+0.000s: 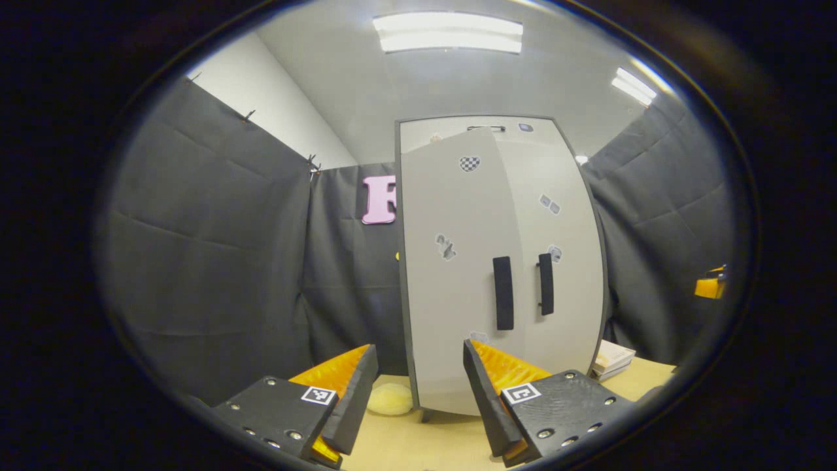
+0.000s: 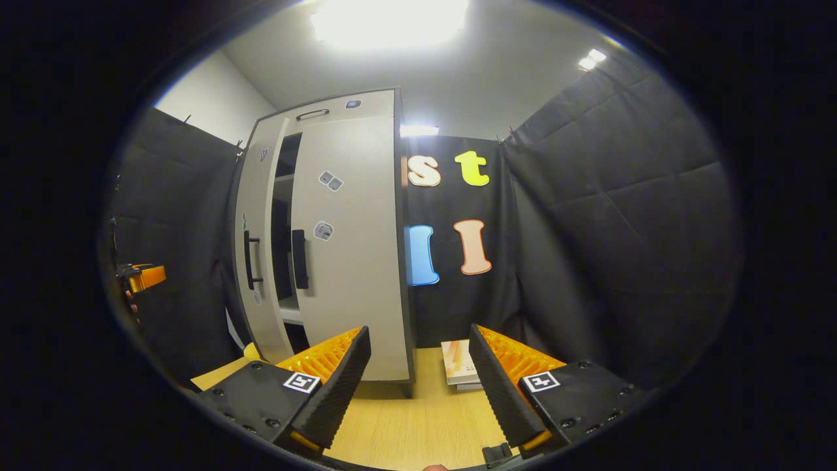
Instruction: Grasp the bottle in the cabinet with the left hand and place it on the coaster, then close the right door with the right hand and the left door with the left hand.
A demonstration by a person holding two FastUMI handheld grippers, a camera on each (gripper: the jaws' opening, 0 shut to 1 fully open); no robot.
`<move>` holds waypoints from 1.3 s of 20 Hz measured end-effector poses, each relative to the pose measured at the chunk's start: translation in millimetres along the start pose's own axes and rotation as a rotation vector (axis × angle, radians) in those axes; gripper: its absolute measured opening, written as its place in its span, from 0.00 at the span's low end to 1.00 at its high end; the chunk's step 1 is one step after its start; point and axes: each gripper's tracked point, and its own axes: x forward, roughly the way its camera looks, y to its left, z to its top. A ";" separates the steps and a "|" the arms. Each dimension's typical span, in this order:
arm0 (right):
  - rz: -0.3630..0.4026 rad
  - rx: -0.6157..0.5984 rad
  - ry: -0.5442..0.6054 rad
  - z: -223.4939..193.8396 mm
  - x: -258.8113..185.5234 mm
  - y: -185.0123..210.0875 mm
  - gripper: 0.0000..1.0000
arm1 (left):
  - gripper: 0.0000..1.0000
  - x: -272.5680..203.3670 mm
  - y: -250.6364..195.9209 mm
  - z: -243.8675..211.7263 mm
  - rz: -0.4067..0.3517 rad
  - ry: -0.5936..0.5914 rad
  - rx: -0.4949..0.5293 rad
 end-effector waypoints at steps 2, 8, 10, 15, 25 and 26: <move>-0.002 -0.002 -0.008 5.9 -8.9 6.1 0.96 | 0.77 -13.2 10.9 1.4 0.004 0.004 0.001; 0.004 0.003 -0.021 16.9 -36.8 27.2 0.96 | 0.77 -54.6 41.0 0.7 0.018 0.020 0.008; 0.009 -0.001 -0.027 20.2 -45.7 34.1 0.96 | 0.77 -66.1 47.4 -1.9 0.020 0.026 0.010; 0.019 -0.015 -0.043 23.6 -63.3 48.6 0.93 | 0.77 -88.7 58.2 -9.8 0.018 0.045 0.019; 0.016 -0.028 -0.089 38.7 -83.4 57.6 0.96 | 0.77 -105.8 73.2 -9.4 0.027 0.040 0.004; 0.014 -0.029 -0.092 39.2 -83.3 56.6 0.96 | 0.77 -105.8 73.8 -8.5 0.028 0.038 0.004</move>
